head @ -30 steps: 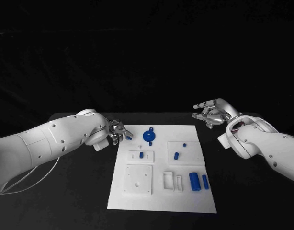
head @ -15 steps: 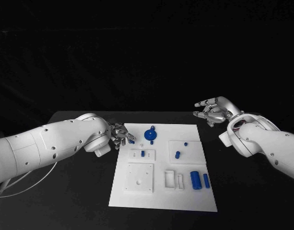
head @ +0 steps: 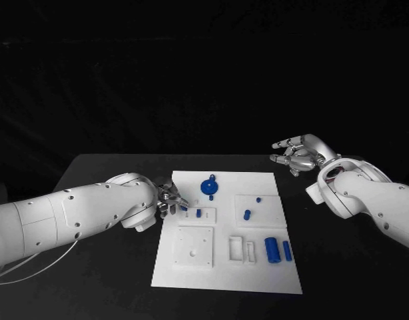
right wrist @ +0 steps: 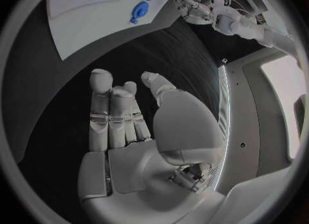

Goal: Assemble the parts on the task board

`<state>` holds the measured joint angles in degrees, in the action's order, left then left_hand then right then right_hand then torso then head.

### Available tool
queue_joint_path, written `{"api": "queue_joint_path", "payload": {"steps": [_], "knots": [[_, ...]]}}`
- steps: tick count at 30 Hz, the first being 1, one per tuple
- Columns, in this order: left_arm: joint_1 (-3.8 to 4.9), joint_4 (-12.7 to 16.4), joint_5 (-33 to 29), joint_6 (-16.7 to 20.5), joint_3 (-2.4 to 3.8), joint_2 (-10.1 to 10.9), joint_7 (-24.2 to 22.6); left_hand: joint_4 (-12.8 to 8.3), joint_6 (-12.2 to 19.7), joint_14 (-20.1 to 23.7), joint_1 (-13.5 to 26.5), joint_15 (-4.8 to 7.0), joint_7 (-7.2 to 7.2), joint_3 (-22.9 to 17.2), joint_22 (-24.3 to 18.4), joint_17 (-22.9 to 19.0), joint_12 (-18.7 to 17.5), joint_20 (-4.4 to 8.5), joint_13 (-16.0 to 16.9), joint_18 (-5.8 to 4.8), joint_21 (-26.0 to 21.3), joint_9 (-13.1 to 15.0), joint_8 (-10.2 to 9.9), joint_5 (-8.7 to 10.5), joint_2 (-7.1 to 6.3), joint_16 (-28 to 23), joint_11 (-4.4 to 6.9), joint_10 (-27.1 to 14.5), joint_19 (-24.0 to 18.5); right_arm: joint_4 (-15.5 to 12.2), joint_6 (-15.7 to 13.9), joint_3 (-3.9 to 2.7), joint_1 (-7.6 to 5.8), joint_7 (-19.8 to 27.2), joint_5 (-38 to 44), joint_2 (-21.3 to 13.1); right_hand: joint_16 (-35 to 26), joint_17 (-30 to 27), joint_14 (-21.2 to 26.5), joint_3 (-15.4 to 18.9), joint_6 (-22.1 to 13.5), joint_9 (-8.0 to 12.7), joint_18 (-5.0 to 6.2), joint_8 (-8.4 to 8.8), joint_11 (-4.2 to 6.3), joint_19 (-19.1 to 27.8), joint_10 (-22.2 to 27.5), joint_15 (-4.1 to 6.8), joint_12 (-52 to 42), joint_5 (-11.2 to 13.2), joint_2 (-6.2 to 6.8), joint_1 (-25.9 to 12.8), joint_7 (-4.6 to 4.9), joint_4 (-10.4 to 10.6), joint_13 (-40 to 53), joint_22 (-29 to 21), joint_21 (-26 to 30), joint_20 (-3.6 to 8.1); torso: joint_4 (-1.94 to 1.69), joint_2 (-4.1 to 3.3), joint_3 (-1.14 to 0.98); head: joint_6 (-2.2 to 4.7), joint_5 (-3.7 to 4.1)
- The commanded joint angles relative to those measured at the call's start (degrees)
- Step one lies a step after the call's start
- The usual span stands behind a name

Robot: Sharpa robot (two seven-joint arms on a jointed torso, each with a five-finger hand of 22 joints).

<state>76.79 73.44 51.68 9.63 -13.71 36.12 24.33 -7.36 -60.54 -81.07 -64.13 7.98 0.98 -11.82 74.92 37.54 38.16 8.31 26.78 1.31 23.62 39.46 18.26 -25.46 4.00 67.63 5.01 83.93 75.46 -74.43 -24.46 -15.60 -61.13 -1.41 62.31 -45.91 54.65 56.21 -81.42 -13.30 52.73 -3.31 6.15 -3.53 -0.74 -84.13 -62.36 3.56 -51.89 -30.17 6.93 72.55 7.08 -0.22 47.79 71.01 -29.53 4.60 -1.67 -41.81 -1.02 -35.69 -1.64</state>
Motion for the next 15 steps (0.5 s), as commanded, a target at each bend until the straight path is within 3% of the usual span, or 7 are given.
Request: {"api": "queue_joint_path", "payload": {"steps": [1,15], "knots": [[-0.38,0.45,3.07,2.21,-0.03,-0.14,-0.41,-0.86,-3.21,-0.44,-0.07,-0.09,-2.70,-1.35,0.98,0.03,0.22,-0.01,-0.09,0.44,0.28,17.91,-0.06,-0.16,0.75,-0.23,0.39,2.55,0.46,-0.10,0.52,-0.03,0.02,0.19,-0.05,-0.06,0.13,-0.09,-0.30,0.04,0.04,-0.03,0.64,0.21,0.37,-2.42,0.17,0.20,-0.31,-0.20,-0.03,-0.26,-0.04,0.30,0.04,-0.05,0.17,0.30,-0.08,-0.03,0.00,0.10,0.10],[-2.16,-0.03,5.60,1.81,-0.08,-1.10,-0.63,-0.81,-3.23,-0.47,-0.11,-0.07,-2.71,-1.40,0.97,0.15,0.26,0.03,-0.15,0.41,0.26,18.14,-0.14,-0.09,0.70,-0.34,0.40,2.55,0.49,-0.20,0.09,-0.04,0.03,0.36,-0.17,-0.08,0.22,-0.03,-0.37,-0.10,0.15,-0.03,0.64,0.21,0.39,-2.46,0.15,0.22,-0.36,-0.31,-0.05,-0.23,-0.05,0.57,0.06,-0.03,0.02,0.31,0.02,-0.04,0.04,0.06,0.08]]}}
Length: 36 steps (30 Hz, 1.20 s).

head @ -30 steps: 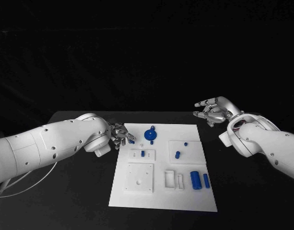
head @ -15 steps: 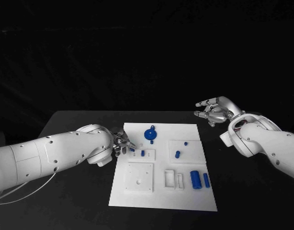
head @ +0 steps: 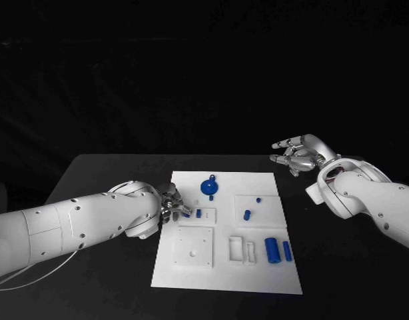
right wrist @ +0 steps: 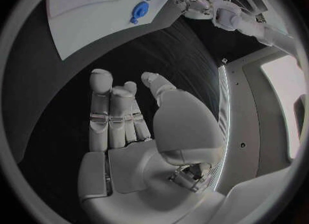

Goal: Assemble the parts on the task board

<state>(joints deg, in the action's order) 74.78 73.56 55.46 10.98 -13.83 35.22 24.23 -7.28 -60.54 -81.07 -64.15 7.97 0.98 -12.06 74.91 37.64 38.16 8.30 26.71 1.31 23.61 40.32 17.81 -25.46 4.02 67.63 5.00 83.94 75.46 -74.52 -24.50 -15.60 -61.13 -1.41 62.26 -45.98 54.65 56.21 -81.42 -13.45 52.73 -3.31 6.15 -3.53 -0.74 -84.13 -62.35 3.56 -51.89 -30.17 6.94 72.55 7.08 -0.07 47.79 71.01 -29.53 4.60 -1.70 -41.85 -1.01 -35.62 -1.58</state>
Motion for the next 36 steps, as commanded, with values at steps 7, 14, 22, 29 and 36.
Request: {"api": "queue_joint_path", "payload": {"steps": [7,14,22,29,36], "knots": [[-0.37,-0.84,2.58,0.01,0.03,-0.47,-0.54,-0.90,-3.24,-0.50,-0.13,-0.07,-2.72,-1.16,0.97,0.12,0.29,0.03,-0.09,0.40,0.24,17.32,0.25,-0.10,0.62,-0.37,0.42,2.56,0.51,-0.10,0.13,-0.03,0.04,0.42,-0.23,-0.02,0.22,-0.02,-0.37,0.06,0.15,-0.03,0.64,0.21,0.39,-2.46,0.15,0.22,-0.36,-0.31,-0.05,-0.23,-0.05,0.42,0.07,-0.03,0.02,0.31,-0.03,0.02,0.00,-0.13,0.03],[-0.53,-1.42,4.42,-0.13,0.04,-0.84,-0.59,-0.88,-3.28,-0.50,-0.12,-0.08,-2.71,-1.16,0.97,0.12,0.28,0.03,-0.11,0.40,0.23,17.35,0.20,-0.10,0.59,-0.43,0.41,2.55,0.52,-0.10,0.14,-0.03,0.05,0.46,-0.25,0.09,0.28,0.02,-0.43,-0.10,0.20,-0.04,0.64,0.20,0.41,-2.47,0.11,0.24,-0.39,-0.33,0.02,-0.24,-0.07,0.61,0.09,-0.03,-0.16,0.33,0.07,0.02,-0.01,-0.04,-0.03],[-0.59,-1.38,5.11,-0.07,0.05,-0.87,-0.67,-0.86,-3.35,-0.52,-0.18,-0.08,-2.71,-1.17,0.97,0.16,0.26,0.03,-0.14,0.40,0.21,17.34,0.10,-0.06,0.55,-0.49,0.41,2.55,0.54,-0.08,0.19,-0.03,0.06,0.43,-0.26,0.02,0.36,0.09,-0.48,-0.15,0.42,-0.05,0.62,0.18,0.43,-2.49,0.07,0.25,-0.42,-0.34,0.00,-0.23,-0.10,0.65,0.10,0.00,-0.32,0.34,-0.05,-0.03,0.02,-0.09,0.09],[-0.61,-1.11,5.36,-0.19,0.07,-0.81,-0.65,-0.86,-3.36,-0.53,-0.19,-0.08,-2.71,-1.17,0.97,0.18,0.26,0.03,-0.14,0.40,0.20,17.34,0.08,-0.07,0.55,-0.50,0.41,2.55,0.54,-0.04,0.27,-0.03,0.08,0.40,-0.26,0.00,0.36,0.09,-0.48,-0.16,0.67,-0.06,0.62,0.18,0.44,-2.48,0.07,0.26,-0.42,-0.36,0.00,-0.25,-0.11,0.67,0.10,-0.01,-0.29,0.36,-0.02,0.01,-0.01,-0.22,0.08],[-0.62,-1.03,5.41,-1.37,0.07,-0.85,-0.39,-0.88,-3.41,-0.56,-0.26,-0.07,-2.72,-1.20,0.97,0.28,0.29,0.04,-0.15,0.41,0.17,17.35,-0.02,-0.08,0.51,-0.53,0.43,2.56,0.57,0.02,0.34,-0.03,0.16,0.40,-0.26,0.04,0.36,0.09,-0.48,-0.16,0.67,-0.06,0.62,0.18,0.44,-2.48,0.07,0.26,-0.42,-0.36,0.00,-0.25,-0.11,0.67,0.10,-0.01,-0.29,0.36,-0.07,0.01,-0.02,-0.41,0.05]]}}
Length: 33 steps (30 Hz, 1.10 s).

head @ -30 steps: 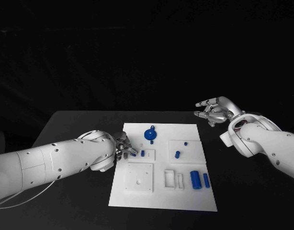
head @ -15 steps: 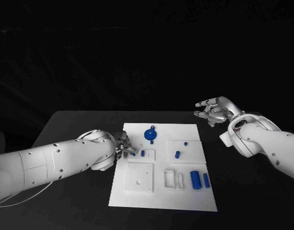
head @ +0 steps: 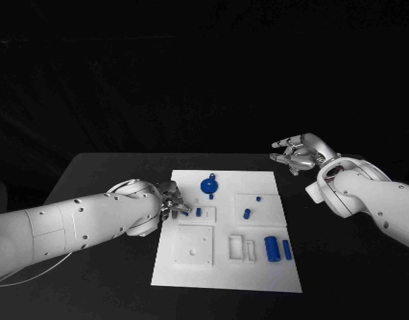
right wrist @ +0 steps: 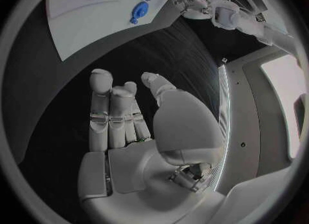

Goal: Assemble the parts on the task board

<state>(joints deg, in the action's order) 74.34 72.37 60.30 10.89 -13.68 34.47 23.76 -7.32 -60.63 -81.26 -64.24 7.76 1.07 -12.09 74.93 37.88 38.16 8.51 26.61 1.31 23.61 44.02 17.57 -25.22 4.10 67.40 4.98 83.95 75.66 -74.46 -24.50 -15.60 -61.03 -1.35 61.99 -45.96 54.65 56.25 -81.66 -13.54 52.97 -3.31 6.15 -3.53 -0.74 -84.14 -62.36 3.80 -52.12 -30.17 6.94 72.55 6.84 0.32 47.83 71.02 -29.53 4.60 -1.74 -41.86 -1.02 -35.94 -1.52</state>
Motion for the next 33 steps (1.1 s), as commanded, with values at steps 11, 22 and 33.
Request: {"api": "queue_joint_path", "payload": {"steps": [11,22,33], "knots": [[-0.37,0.10,0.57,-2.58,-0.08,-0.16,0.49,-0.84,-3.33,-0.34,-0.15,0.12,-2.79,-1.18,0.96,0.09,0.29,-0.19,-0.06,0.41,0.15,13.64,0.13,-0.28,0.44,-0.34,0.42,2.54,0.35,-0.05,0.45,-0.03,0.12,0.24,0.00,-0.06,0.39,0.09,-0.27,0.01,0.23,-0.04,0.61,0.20,0.44,-2.47,0.07,0.02,-0.18,-0.37,0.05,-0.28,0.15,0.28,0.06,-0.01,-0.48,0.36,0.01,0.08,0.01,-0.08,-0.03],[-0.43,-0.23,0.49,-2.90,-0.09,-0.37,0.61,-0.85,-3.34,-0.34,-0.13,0.11,-2.78,-1.17,0.96,0.06,0.25,-0.21,-0.08,0.42,0.12,13.64,0.08,-0.24,0.45,-0.43,0.41,2.54,0.33,-0.03,0.63,-0.03,0.14,0.14,0.00,-0.08,0.26,0.00,-0.20,0.08,0.13,-0.04,0.64,0.19,0.43,-2.43,0.11,0.00,-0.14,-0.38,0.02,-0.28,0.16,0.30,0.04,-0.12,-0.25,0.35,0.02,0.02,0.00,-0.09,0.01],[-0.85,-1.11,0.04,-3.91,-0.09,-1.18,0.72,0.20,-4.19,-0.30,-0.76,0.12,-2.96,1.06,0.92,-0.29,0.14,-0.22,-0.22,0.29,-0.20,12.57,-0.38,5.16,0.33,-1.01,0.31,2.55,0.30,0.00,0.69,-0.03,0.15,0.12,0.00,-0.07,0.12,-0.11,-0.12,0.17,-0.02,-0.03,0.65,0.21,0.41,-2.42,0.17,-0.01,-0.10,-0.39,0.05,-0.30,0.16,0.33,0.02,-0.22,-0.07,0.33,0.04,0.02,0.00,-0.29,0.10]]}}
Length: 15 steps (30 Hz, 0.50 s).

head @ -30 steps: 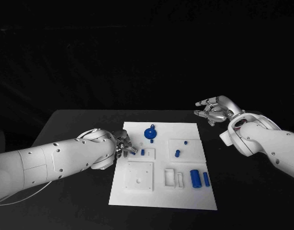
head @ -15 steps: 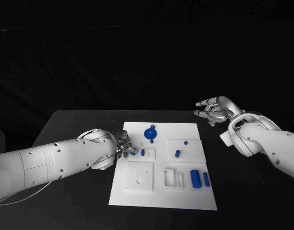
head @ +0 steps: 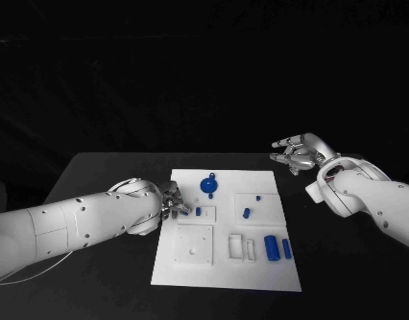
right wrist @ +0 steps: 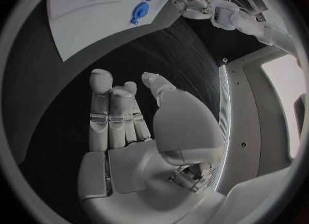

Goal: Assemble the parts on the task board

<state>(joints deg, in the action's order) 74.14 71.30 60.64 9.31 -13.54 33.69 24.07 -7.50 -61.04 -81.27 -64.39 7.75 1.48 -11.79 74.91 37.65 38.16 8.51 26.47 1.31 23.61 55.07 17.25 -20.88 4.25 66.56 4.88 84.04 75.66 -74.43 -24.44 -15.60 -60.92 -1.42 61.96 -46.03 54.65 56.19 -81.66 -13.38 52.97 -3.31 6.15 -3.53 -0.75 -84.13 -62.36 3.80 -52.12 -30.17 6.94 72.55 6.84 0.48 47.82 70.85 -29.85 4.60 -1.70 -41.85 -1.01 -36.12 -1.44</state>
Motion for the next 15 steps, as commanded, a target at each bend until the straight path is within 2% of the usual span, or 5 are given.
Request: {"api": "queue_joint_path", "payload": {"steps": [1,4,6,15], "knots": [[-0.73,-0.14,-0.33,-2.41,-0.23,-0.46,0.42,0.67,-3.90,-0.34,-0.66,0.17,-3.43,1.30,0.91,-0.04,0.14,-0.20,-0.10,0.27,-0.27,1.59,0.04,1.47,0.07,-0.17,0.46,2.45,0.31,-0.03,0.64,-0.03,0.04,0.18,0.03,0.00,0.12,-0.05,-0.12,0.01,-0.02,-0.04,0.66,0.21,0.41,-2.42,0.17,-0.01,-0.10,-0.39,0.05,-0.30,0.16,0.18,0.04,-0.05,0.25,0.33,0.02,0.00,0.00,-0.10,0.05],[-0.96,-0.41,-0.45,-2.55,-0.23,-0.65,0.45,2.42,-4.16,-0.33,-0.06,0.24,-3.70,3.72,0.91,-0.19,0.15,-0.12,-0.15,0.16,-0.39,1.61,0.11,3.70,-0.79,-0.32,0.57,2.46,0.41,-0.01,0.64,-0.03,0.04,0.18,0.03,-0.01,0.12,-0.05,-0.12,0.01,-0.02,-0.04,0.66,0.21,0.41,-2.42,0.17,-0.01,-0.10,-0.39,0.05,-0.30,0.16,0.18,0.04,-0.05,0.25,0.33,0.03,-0.01,0.02,-0.11,0.11],[-1.08,-0.57,-0.50,-2.62,-0.23,-0.78,0.44,3.40,-4.27,-0.33,-0.41,0.27,-3.76,4.89,0.92,-0.27,0.17,-0.05,-0.17,0.05,-0.48,1.55,0.07,4.24,-1.06,-0.38,0.58,2.46,0.48,-0.01,0.65,-0.03,0.05,0.18,0.03,-0.02,0.12,-0.05,-0.12,0.01,-0.02,-0.04,0.66,0.21,0.41,-2.42,0.17,-0.01,-0.10,-0.39,0.05,-0.30,0.16,0.18,0.04,-0.05,0.25,0.33,0.02,0.02,0.01,-0.11,0.17],[-1.28,-0.86,-0.58,-2.71,-0.22,-1.06,0.35,5.90,-4.50,-0.35,-0.74,0.33,-3.86,7.21,0.94,-0.25,0.23,0.05,-0.20,-0.07,-0.72,1.58,0.05,4.72,-1.85,-0.37,0.64,2.46,0.62,0.04,0.73,-0.03,0.11,0.17,0.02,0.01,0.14,-0.04,-0.14,0.09,-0.04,-0.04,0.65,0.21,0.42,-2.44,0.14,-0.01,-0.11,-0.42,-0.01,-0.30,0.16,0.26,0.02,-0.09,0.27,0.33,0.00,0.01,0.02,-0.13,0.26]]}}
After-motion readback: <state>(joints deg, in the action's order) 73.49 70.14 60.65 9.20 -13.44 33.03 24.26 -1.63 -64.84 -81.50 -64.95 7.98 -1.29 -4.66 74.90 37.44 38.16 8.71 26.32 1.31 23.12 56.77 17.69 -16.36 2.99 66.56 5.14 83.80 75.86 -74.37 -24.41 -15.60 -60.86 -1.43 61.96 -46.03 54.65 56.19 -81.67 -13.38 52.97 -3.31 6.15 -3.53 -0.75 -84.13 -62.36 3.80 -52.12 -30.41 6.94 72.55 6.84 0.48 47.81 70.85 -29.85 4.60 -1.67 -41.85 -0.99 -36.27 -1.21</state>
